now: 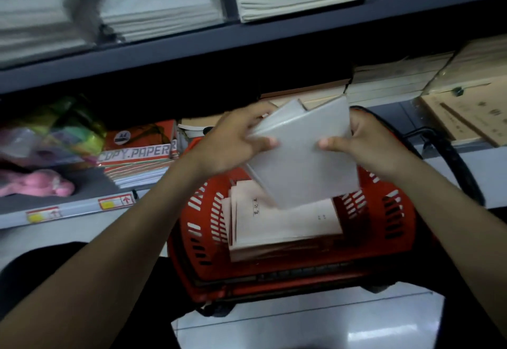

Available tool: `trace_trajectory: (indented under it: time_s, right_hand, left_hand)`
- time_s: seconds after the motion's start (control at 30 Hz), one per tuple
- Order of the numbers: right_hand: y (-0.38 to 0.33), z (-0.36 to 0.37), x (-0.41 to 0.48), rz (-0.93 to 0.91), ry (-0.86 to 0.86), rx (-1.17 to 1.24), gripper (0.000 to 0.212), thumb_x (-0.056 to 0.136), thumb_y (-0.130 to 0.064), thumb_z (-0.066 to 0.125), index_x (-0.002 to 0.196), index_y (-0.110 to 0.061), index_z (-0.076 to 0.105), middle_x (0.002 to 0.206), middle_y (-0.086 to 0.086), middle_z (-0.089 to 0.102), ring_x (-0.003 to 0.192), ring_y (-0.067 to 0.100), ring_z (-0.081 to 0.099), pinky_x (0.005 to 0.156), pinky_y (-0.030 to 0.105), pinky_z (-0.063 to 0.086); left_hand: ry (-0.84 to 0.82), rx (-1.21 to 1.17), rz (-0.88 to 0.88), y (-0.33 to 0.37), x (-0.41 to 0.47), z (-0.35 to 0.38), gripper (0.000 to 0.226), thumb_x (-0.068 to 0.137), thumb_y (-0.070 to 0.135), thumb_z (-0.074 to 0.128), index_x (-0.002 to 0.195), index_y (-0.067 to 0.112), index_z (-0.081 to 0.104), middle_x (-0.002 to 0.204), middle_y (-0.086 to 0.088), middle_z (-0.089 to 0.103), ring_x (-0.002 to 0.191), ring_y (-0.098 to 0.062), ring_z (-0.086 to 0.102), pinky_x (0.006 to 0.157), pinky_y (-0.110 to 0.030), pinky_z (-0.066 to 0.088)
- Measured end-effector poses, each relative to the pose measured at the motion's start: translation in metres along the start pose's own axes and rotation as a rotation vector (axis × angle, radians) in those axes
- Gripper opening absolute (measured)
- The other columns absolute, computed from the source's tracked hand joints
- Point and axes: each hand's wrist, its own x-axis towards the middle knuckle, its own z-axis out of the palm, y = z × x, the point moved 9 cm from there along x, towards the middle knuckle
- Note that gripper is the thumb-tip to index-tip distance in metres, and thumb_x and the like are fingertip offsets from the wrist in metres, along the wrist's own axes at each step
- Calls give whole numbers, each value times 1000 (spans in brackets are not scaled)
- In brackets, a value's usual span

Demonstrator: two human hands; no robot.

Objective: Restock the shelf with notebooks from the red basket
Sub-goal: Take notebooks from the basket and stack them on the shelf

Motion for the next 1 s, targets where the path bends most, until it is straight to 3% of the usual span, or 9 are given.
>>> trace_trajectory:
  time_s: [0.13,0.23,0.33,0.47,0.63,0.7,0.77,0.87,1.0]
  right_hand:
    - [11,4,2,-5,68,261,32,87,-4,68,112,-23,65,107,-6,73,99,10,70,80,25,57]
    - [49,27,0,148,58,343,29,88,-4,66,114,-18,64,111,0,73,99,16,70,82,31,55]
    - [82,56,-14,271,-31,70,26,90,-5,66,111,-18,58,112,1,67,100,14,63,84,27,46]
    - [95,60,-17,298,-29,97,36,86,-5,71,115,-23,60,112,-2,66,103,13,62,89,27,46]
    - [89,57,-13,257,14,23,37,85,-10,73,120,-17,66,116,0,70,108,17,65,96,34,50]
    - [74,49,-9,222,41,40,39,86,-10,71,124,-16,63,118,0,69,108,16,65,93,32,50]
    - [44,36,-3,152,54,80,40,88,-10,69,127,-16,60,119,-2,68,107,14,65,94,34,52]
    - [-10,16,0,26,88,203,33,91,-11,65,123,-20,62,116,-5,70,104,11,68,89,32,55]
    - [-59,-5,-5,-61,119,530,24,91,-14,62,114,-15,66,110,1,74,101,18,70,83,30,57]
  left_hand:
    - [250,-81,-25,-26,-15,-37,55,75,16,83,123,15,56,113,-4,65,100,-13,65,82,-23,55]
    - [141,-284,-281,-74,-32,-11,66,76,5,78,131,17,44,115,5,65,103,-9,66,76,-17,55]
    - [-13,-283,-434,-106,-48,35,66,83,1,71,137,16,38,114,7,64,108,-11,63,75,-13,54]
    - [49,-268,-455,-125,-50,46,53,88,-4,64,133,16,45,113,10,62,114,-13,59,83,-14,50]
    - [23,-282,-464,-126,-50,47,52,88,-6,62,135,10,48,125,-1,62,118,-17,58,85,-16,50]
    - [51,-289,-417,-112,-45,35,51,88,-3,63,134,12,50,128,-1,62,112,-11,60,84,-15,51]
    - [76,-350,-364,-100,-40,19,50,86,8,68,133,16,51,128,3,64,109,-7,63,88,-23,54]
    - [35,-438,-326,-83,-39,8,53,80,30,76,128,17,58,123,2,68,112,-16,66,96,-44,53]
    - [155,-543,-206,-45,-37,-7,40,87,29,69,124,15,61,123,-3,69,113,-22,66,94,-41,53]
